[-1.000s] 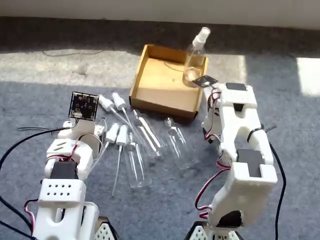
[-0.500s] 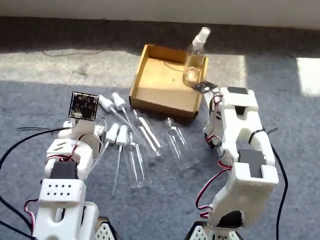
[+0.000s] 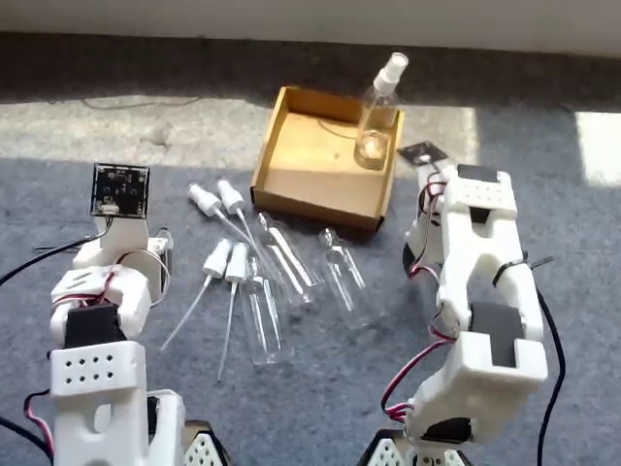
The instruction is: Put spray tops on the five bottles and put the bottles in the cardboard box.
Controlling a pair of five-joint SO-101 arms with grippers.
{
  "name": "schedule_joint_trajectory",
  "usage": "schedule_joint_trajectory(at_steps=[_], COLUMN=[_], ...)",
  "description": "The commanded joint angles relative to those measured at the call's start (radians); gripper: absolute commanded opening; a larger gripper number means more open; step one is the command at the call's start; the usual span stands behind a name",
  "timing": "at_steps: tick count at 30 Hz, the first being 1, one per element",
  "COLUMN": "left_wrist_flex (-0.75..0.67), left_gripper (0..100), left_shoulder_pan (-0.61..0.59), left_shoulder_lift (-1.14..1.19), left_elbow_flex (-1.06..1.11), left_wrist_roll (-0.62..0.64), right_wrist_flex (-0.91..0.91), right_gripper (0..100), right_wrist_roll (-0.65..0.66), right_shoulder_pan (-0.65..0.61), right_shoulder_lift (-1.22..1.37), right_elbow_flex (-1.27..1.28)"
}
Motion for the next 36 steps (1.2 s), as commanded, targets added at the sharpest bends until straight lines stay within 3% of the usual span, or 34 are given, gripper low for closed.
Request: schedule_joint_trajectory(at_steps=[1,8,16,26,36], left_wrist_flex=[0.103,0.244,0.244,0.193,0.163], left_gripper=[15,15,16,19,13], left_shoulder_pan=[-0.013,0.051,0.197,0.243,0.236], left_shoulder_lift=[0.073,0.541,0.966,1.178,1.317], left_elbow_flex=[-0.150,-0.435,-0.659,-0.765,-0.759], left_wrist_roll=[-0.029,-0.084,-0.083,-0.055,-0.058], right_wrist_flex=[-0.045,-0.194,-0.283,-0.285,-0.286], right_gripper=[0.3,0.3,0.3,0.3,0.3], right_wrist_roll=[-0.084,-0.201,-0.262,-0.267,-0.270], right_shoulder_pan=[-0.065,-0.170,-0.239,-0.311,-0.309], right_shoulder_lift=[-0.229,-0.559,-0.923,-1.055,-1.058], right_elbow_flex=[-0.010,0.318,0.598,0.697,0.697])
